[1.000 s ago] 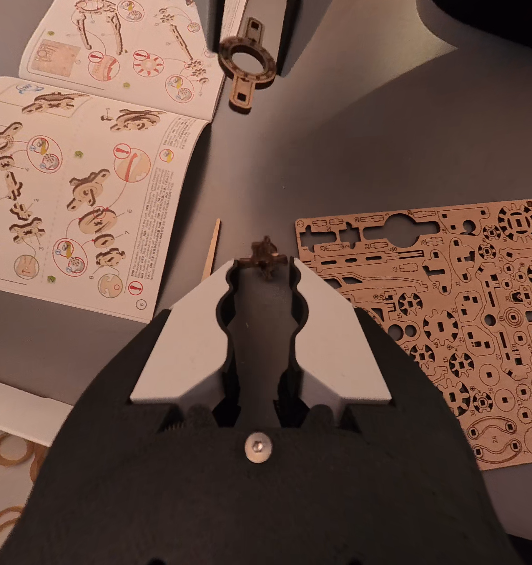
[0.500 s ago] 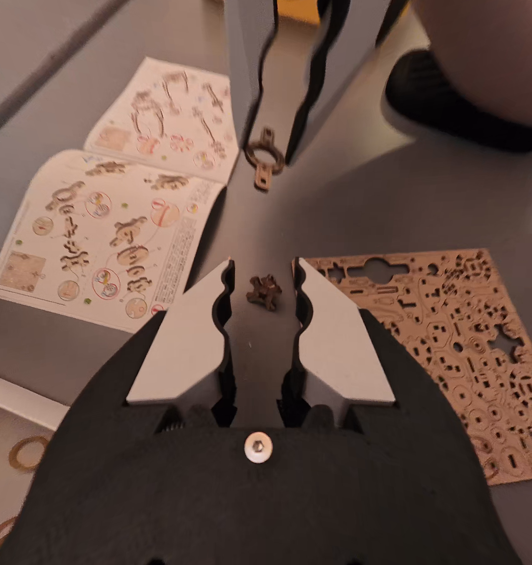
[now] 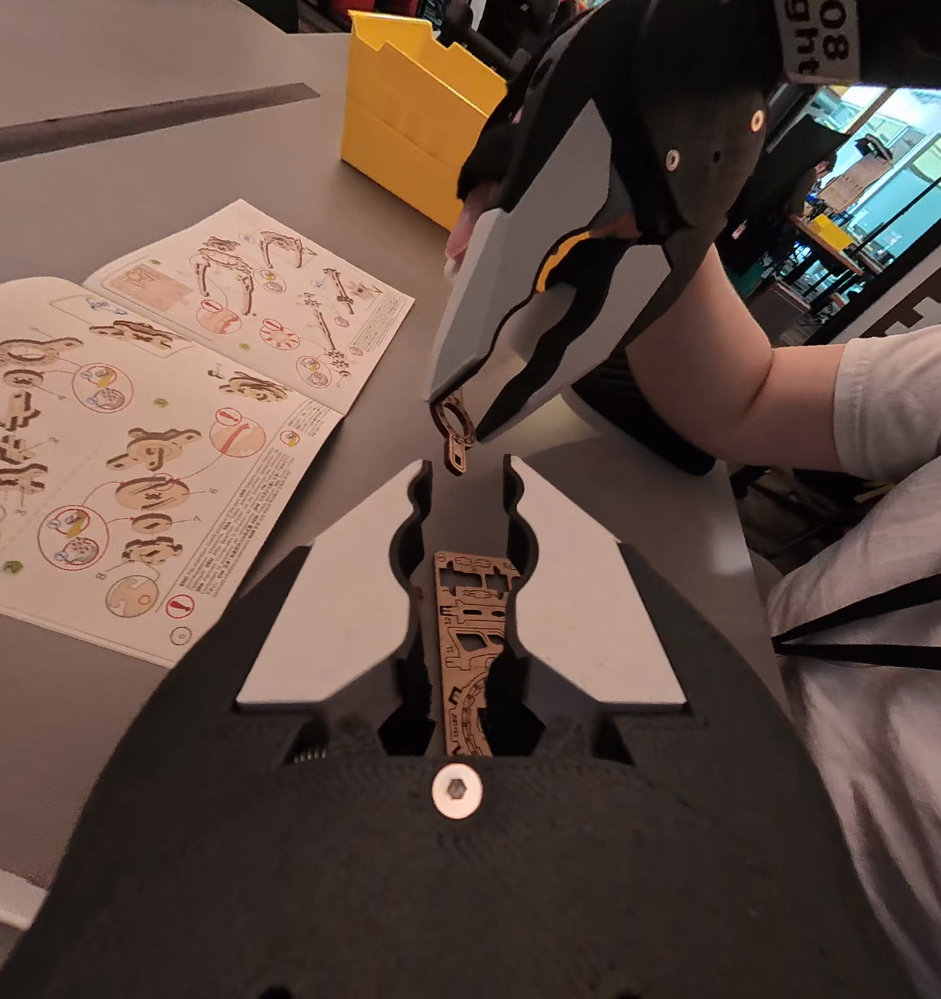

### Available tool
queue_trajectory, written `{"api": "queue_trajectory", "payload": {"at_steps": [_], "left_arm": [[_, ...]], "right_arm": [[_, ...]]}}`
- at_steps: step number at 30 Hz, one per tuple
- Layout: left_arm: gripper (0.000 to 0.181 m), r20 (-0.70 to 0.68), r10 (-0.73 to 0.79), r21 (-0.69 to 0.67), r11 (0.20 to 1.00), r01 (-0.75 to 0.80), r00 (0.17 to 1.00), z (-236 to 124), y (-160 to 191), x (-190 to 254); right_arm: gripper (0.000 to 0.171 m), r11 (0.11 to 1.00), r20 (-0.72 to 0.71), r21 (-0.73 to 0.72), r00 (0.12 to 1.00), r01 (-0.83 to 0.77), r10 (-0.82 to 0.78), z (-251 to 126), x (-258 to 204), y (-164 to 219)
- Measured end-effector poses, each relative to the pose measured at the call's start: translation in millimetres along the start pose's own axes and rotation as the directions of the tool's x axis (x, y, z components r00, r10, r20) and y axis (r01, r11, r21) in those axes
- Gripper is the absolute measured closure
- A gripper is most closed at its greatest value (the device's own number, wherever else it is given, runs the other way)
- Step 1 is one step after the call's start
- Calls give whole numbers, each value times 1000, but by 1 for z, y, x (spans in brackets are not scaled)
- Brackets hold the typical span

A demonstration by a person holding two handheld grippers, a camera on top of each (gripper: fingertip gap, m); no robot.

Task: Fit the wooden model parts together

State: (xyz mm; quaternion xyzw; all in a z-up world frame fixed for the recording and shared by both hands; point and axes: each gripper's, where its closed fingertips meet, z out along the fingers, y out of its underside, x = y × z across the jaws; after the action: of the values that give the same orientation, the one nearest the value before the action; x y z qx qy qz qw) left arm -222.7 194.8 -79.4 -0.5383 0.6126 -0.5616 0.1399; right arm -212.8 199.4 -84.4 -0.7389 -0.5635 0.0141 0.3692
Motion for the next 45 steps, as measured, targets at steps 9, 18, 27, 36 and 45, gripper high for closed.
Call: {"api": "queue_trajectory", "payload": {"at_steps": [9,18,27,36,45], "left_arm": [[175,-66,-31,9,999,32,997,0,-1,7],[176,-152,-99,46,993,107,983,-7,-7,14],[178,-210,-139,96,982,162,968,-14,-17,17],[181,-329,-123,166,969,186,936,-26,-31,32],[180,-347,-120,179,965,191,930,-29,-33,34]], "right_arm": [[147,999,7,17,1000,30,-30,0,-3,-6],[147,997,-16,60,998,55,-54,-5,-1,-16],[147,988,-61,136,996,70,-62,-15,5,-27],[148,958,-64,283,997,48,-31,-33,8,-45],[156,955,-52,294,998,36,-22,-31,8,-41]]}}
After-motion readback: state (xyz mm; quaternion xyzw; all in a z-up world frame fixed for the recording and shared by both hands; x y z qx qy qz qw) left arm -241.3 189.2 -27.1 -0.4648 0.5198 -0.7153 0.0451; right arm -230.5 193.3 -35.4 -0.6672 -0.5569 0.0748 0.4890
